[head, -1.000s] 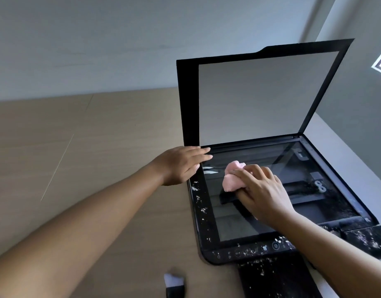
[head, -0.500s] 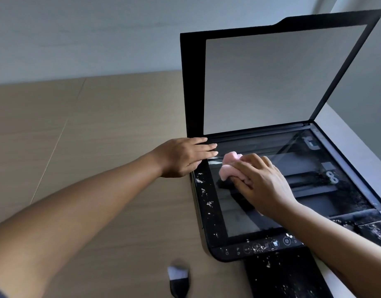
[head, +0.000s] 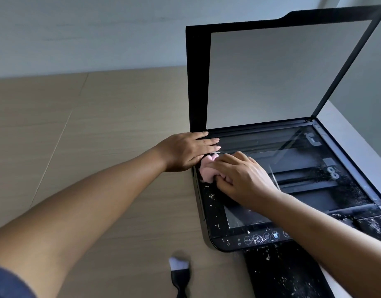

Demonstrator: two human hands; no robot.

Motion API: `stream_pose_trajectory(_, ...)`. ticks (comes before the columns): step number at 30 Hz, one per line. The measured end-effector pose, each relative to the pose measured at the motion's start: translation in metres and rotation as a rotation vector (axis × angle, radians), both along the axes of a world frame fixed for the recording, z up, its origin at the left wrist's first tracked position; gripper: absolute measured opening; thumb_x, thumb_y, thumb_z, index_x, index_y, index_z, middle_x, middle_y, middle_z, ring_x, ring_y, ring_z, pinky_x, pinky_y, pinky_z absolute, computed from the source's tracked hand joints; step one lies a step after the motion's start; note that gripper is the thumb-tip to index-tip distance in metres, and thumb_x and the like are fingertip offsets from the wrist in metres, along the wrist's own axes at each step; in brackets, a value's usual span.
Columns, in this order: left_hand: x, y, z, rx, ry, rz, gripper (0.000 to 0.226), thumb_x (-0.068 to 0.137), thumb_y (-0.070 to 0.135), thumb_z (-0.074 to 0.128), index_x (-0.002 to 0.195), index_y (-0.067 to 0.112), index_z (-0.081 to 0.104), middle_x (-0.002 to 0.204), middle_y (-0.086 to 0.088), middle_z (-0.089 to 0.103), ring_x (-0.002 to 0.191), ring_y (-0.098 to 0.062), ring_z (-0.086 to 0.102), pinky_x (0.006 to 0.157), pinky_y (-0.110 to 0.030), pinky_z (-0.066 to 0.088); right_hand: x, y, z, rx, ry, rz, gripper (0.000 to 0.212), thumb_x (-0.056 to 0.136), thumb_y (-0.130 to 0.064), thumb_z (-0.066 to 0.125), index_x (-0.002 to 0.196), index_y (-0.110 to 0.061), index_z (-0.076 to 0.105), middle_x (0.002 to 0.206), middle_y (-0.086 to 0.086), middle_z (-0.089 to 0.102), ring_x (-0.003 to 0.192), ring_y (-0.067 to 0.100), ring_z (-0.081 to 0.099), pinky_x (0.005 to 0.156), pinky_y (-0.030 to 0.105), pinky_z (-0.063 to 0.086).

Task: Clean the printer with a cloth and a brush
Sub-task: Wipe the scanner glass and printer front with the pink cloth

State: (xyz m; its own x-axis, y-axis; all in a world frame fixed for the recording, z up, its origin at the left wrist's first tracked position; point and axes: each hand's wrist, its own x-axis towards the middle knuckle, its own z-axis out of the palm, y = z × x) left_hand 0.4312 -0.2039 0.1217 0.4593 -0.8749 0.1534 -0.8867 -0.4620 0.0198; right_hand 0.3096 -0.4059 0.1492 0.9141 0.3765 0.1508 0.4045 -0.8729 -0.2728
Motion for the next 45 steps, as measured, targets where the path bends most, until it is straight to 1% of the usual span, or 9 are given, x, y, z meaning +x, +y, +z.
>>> stream_pose_trajectory(7, 0.002, -0.003, 0.004, 0.019, -0.008, -0.001, 0.048, 0.095, 0.025, 0.034, 0.141, 0.026, 0.047, 0.150, 0.006, 0.042, 0.139, -0.023, 0.038, 0.104, -0.038, 0.043, -0.009, -0.002, -0.002, -0.055, 0.033, 0.069, 0.038, 0.079, -0.041, 0.038, 0.109, -0.035, 0.062, 0.106, -0.017, 0.058, 0.091, 0.016, 0.049, 0.074, 0.034, 0.047)
stream_pose_trajectory(12, 0.005, 0.000, 0.010, 0.051, 0.023, 0.043, 0.049, 0.100, 0.040, 0.025, 0.144, 0.030, 0.042, 0.153, 0.010, 0.035, 0.142, -0.020, 0.032, 0.106, -0.036, 0.038, -0.002, 0.034, -0.006, 0.015, -0.014, -0.178, 0.032, 0.085, -0.040, 0.041, 0.112, -0.039, 0.058, 0.110, -0.015, 0.058, 0.096, 0.019, 0.048, 0.075, 0.035, 0.045)
stream_pose_trajectory(15, 0.003, -0.003, 0.015, 0.102, 0.014, 0.036, 0.051, 0.097, 0.037, 0.023, 0.144, 0.030, 0.040, 0.153, 0.010, 0.035, 0.142, -0.021, 0.032, 0.103, -0.035, 0.040, -0.009, 0.023, -0.001, 0.009, 0.038, -0.047, 0.034, 0.081, -0.042, 0.035, 0.104, -0.036, 0.060, 0.109, -0.016, 0.055, 0.098, 0.018, 0.047, 0.077, 0.036, 0.046)
stream_pose_trajectory(20, -0.009, 0.000, 0.010, 0.109, 0.079, 0.077, 0.051, 0.098, 0.038, 0.021, 0.145, 0.032, 0.038, 0.154, 0.012, 0.033, 0.144, -0.019, 0.029, 0.107, -0.039, 0.040, -0.005, 0.016, -0.008, 0.359, 0.152, -0.218, 0.029, 0.080, -0.034, 0.046, 0.104, -0.032, 0.064, 0.110, -0.014, 0.058, 0.101, 0.018, 0.047, 0.081, 0.036, 0.047)
stream_pose_trajectory(27, -0.007, -0.004, 0.011, 0.094, 0.082, 0.060, 0.048, 0.099, 0.031, 0.031, 0.146, 0.029, 0.039, 0.154, 0.010, 0.033, 0.144, -0.020, 0.028, 0.109, -0.035, 0.036, -0.011, 0.014, -0.004, 0.025, 0.110, 0.015, 0.047, 0.079, -0.045, 0.030, 0.114, -0.038, 0.061, 0.121, -0.018, 0.053, 0.103, 0.016, 0.045, 0.083, 0.037, 0.046)
stream_pose_trajectory(30, -0.008, -0.003, 0.009, 0.064, 0.079, 0.060, 0.051, 0.096, 0.032, 0.025, 0.144, 0.028, 0.042, 0.153, 0.010, 0.036, 0.142, -0.021, 0.031, 0.108, -0.036, 0.039, -0.017, 0.000, -0.002, 0.072, 0.185, 0.135, 0.043, 0.077, -0.046, 0.036, 0.112, -0.041, 0.061, 0.118, -0.019, 0.053, 0.100, 0.015, 0.046, 0.084, 0.033, 0.044)
stream_pose_trajectory(34, -0.009, -0.003, 0.009, 0.063, 0.086, 0.077, 0.052, 0.096, 0.034, 0.024, 0.146, 0.030, 0.039, 0.154, 0.012, 0.033, 0.144, -0.019, 0.028, 0.108, -0.032, 0.036, -0.011, 0.001, -0.005, 0.157, 0.153, -0.011, 0.040, 0.083, -0.042, 0.042, 0.120, -0.041, 0.059, 0.123, -0.020, 0.051, 0.101, 0.016, 0.043, 0.086, 0.037, 0.045)
stream_pose_trajectory(40, -0.011, -0.004, 0.010, 0.057, 0.078, 0.084, 0.051, 0.096, 0.031, 0.026, 0.144, 0.028, 0.044, 0.152, 0.009, 0.038, 0.142, -0.022, 0.033, 0.108, -0.034, 0.038, -0.030, -0.002, -0.004, 0.036, 0.160, 0.183, 0.055, 0.080, -0.079, 0.036, 0.114, -0.040, 0.056, 0.119, -0.019, 0.050, 0.100, 0.015, 0.045, 0.085, 0.035, 0.044)
stream_pose_trajectory(45, -0.011, -0.007, 0.015, 0.112, 0.130, 0.102, 0.047, 0.100, 0.027, 0.032, 0.146, 0.029, 0.038, 0.155, 0.010, 0.030, 0.145, -0.020, 0.024, 0.115, -0.033, 0.028, -0.010, 0.002, -0.005, 0.242, 0.125, -0.011, 0.036, 0.087, -0.053, 0.051, 0.109, -0.030, 0.067, 0.115, -0.013, 0.059, 0.098, 0.017, 0.048, 0.079, 0.040, 0.050)
